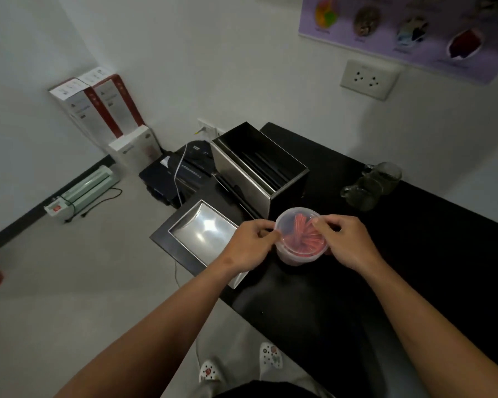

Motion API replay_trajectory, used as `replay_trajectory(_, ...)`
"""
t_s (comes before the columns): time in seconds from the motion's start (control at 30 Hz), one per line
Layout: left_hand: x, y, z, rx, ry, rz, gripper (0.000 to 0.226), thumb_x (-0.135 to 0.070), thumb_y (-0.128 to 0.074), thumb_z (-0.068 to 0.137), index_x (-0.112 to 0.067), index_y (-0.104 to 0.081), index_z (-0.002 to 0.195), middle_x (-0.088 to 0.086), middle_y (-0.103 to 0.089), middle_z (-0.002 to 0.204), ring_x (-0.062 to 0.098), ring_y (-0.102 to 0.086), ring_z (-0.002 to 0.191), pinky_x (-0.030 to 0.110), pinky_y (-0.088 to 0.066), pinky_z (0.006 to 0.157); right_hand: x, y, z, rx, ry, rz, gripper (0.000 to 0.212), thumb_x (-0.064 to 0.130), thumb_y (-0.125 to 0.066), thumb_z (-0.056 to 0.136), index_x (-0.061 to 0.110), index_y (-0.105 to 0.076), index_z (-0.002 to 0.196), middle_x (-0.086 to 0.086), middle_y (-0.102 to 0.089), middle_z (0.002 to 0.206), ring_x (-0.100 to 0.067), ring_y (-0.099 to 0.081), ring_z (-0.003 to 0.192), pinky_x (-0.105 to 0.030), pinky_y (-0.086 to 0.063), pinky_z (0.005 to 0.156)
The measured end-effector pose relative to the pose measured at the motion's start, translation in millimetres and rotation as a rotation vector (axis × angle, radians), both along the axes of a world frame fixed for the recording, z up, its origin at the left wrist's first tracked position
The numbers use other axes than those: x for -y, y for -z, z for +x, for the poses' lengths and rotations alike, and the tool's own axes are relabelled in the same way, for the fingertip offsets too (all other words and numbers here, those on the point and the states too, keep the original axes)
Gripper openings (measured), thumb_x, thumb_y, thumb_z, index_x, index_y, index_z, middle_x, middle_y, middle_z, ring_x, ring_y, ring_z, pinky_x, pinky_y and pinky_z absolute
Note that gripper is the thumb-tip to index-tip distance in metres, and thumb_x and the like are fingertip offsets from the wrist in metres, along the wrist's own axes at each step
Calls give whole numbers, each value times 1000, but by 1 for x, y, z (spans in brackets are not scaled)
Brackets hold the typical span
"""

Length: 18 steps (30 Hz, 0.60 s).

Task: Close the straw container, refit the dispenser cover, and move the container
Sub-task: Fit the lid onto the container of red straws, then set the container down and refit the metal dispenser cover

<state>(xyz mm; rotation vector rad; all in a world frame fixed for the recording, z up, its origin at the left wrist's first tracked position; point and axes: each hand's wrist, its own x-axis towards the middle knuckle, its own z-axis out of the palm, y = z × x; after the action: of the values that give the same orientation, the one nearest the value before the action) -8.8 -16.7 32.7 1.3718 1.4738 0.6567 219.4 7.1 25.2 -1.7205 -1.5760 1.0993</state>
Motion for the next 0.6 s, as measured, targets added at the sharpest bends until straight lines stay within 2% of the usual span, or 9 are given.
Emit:
replay_trajectory(0.1, -3, 14, 13, -36, 39, -37, 22, -26, -62, 105, -18, -79, 116, -3, -70, 63, 3, -60, 59, 16, -46, 61, 0, 18, 12, 37, 27, -12, 15, 41, -66, 99, 34, -78, 101, 15, -78, 86, 5, -73, 78, -22, -56, 71)
replay_trajectory(0.23, -6, 29, 22, -88, 97, -79, 26, -25, -59, 107, -14, -74, 125, -30, -65, 54, -13, -63, 57, 3, -42, 54, 1, 30, 22, 51, 18, -49, 17, 42, -65, 100, 33, -78, 105, 13, -77, 92, -1, -74, 84, -25, -58, 74)
replay_trajectory(0.33, -6, 35, 23, -104, 107, -79, 28, -24, -59, 107, -13, -74, 128, -34, -64, 55, -16, -64, 60, 1, -42, 55, 2, 35, 25, 68, 6, -56, 17, 43, -63, 101, 34, -77, 106, 12, -77, 93, -2, -74, 86, -29, -60, 78)
replay_trajectory(0.4, -6, 36, 23, -115, 106, -78, 28, -25, -60, 106, -14, -74, 128, -30, -66, 58, -16, -64, 61, 1, -42, 56, 2, 35, 26, 77, -14, -55, 16, 42, -63, 101, 34, -76, 106, 12, -77, 94, -2, -74, 87, -29, -60, 80)
replay_trajectory(0.47, -6, 36, 20, -122, 94, -76, 31, -29, -61, 105, -15, -73, 130, -19, -71, 69, -12, -65, 64, 2, -43, 60, 1, 32, 25, 126, -38, -42, 26, 42, -64, 100, 26, -75, 117, 9, -75, 104, -8, -73, 96, -30, -58, 84)
replay_trajectory(0.5, -5, 37, 17, -125, 83, -79, 35, -32, -62, 105, -15, -70, 134, -14, -74, 81, -6, -67, 70, 6, -46, 67, 1, 30, 24, 178, -42, -10, 34, 42, -64, 100, 21, -72, 125, 5, -72, 113, -12, -70, 104, -32, -56, 88)
replay_trajectory(0.57, -3, 39, 6, -140, 42, -93, 44, -39, -62, 104, -15, -64, 142, -1, -75, 108, 8, -70, 90, 22, -53, 85, 0, 22, 18, 252, -50, 98, 43, 41, -65, 100, 16, -67, 134, -2, -65, 129, -17, -63, 119, -34, -51, 96)
replay_trajectory(0.6, -1, 40, -2, -143, 11, -96, 46, -41, -62, 103, -17, -63, 143, 1, -74, 116, 14, -71, 97, 27, -54, 89, 0, 16, 13, 244, -59, 155, 43, 40, -65, 99, 17, -66, 135, -1, -62, 133, -17, -59, 123, -33, -49, 98)
